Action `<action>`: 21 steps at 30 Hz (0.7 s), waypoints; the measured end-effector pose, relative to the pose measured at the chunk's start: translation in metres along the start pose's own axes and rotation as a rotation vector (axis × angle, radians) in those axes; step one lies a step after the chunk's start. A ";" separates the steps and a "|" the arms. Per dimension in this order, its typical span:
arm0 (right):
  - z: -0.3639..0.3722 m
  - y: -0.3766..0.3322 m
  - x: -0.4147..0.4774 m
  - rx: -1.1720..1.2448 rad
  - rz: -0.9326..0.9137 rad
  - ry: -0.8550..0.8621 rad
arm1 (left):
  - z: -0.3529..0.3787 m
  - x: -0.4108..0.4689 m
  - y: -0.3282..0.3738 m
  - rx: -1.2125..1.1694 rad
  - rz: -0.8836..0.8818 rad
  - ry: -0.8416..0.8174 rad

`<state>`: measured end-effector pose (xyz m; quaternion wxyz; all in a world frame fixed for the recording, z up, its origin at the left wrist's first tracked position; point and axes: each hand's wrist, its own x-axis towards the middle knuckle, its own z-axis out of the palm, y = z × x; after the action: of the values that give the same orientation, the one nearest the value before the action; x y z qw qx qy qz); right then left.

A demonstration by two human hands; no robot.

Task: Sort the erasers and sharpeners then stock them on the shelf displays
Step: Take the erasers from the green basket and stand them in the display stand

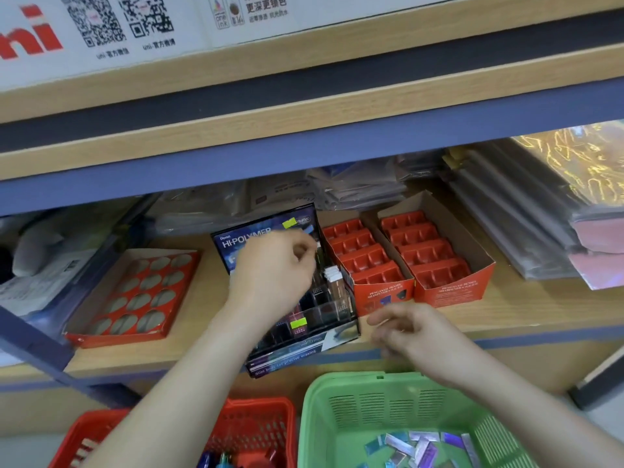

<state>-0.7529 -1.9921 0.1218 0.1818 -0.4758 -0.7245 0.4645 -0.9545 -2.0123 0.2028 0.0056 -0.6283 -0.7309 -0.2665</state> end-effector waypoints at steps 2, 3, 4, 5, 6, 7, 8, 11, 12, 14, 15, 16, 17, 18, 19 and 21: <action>-0.003 0.009 -0.004 -0.046 0.021 -0.023 | 0.007 -0.039 0.001 -0.072 0.034 -0.065; -0.004 0.016 -0.007 -0.080 0.027 -0.033 | 0.016 -0.058 0.000 -0.095 0.052 -0.133; -0.004 0.024 -0.010 -0.116 0.036 -0.050 | 0.029 -0.076 -0.002 -0.102 0.068 -0.208; -0.002 0.033 -0.015 -0.165 0.049 -0.072 | 0.044 -0.091 -0.005 -0.098 0.082 -0.280; 0.001 0.045 -0.020 -0.237 0.063 -0.094 | 0.062 -0.106 -0.010 -0.086 0.087 -0.348; 0.005 0.059 -0.025 -0.319 0.079 -0.115 | 0.081 -0.119 -0.015 -0.068 0.081 -0.415; 0.009 0.075 -0.031 -0.394 0.095 -0.130 | 0.102 -0.130 -0.022 -0.049 0.067 -0.480; 0.023 0.133 -0.051 -0.536 0.188 -0.218 | 0.167 -0.159 -0.039 -0.016 0.003 -0.663; 0.029 0.152 -0.056 -0.571 0.232 -0.251 | 0.188 -0.169 -0.042 0.000 -0.016 -0.718; 0.039 0.185 -0.062 -0.628 0.312 -0.292 | 0.225 -0.189 -0.047 0.027 -0.043 -0.831; 0.046 0.199 -0.061 -0.627 0.350 -0.301 | 0.242 -0.199 -0.050 0.038 -0.049 -0.885; 0.053 0.213 -0.059 -0.604 0.375 -0.309 | 0.259 -0.208 -0.053 0.055 -0.045 -0.936; 0.062 0.225 -0.057 -0.586 0.395 -0.328 | 0.273 -0.217 -0.055 0.078 -0.033 -0.984; 0.072 0.239 -0.054 -0.580 0.398 -0.347 | 0.288 -0.225 -0.057 0.102 -0.015 -1.025; 0.084 0.254 -0.050 -0.582 0.389 -0.370 | 0.302 -0.232 -0.060 0.125 0.009 -1.053; 0.106 0.278 -0.044 -0.608 0.358 -0.427 | 0.327 -0.243 -0.062 0.151 0.051 -1.074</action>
<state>-0.6617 -2.0503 -0.1585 -0.2053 -0.5191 -0.7560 0.3419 -0.8539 -2.1093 -0.1849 -0.3171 -0.6916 -0.6325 0.1455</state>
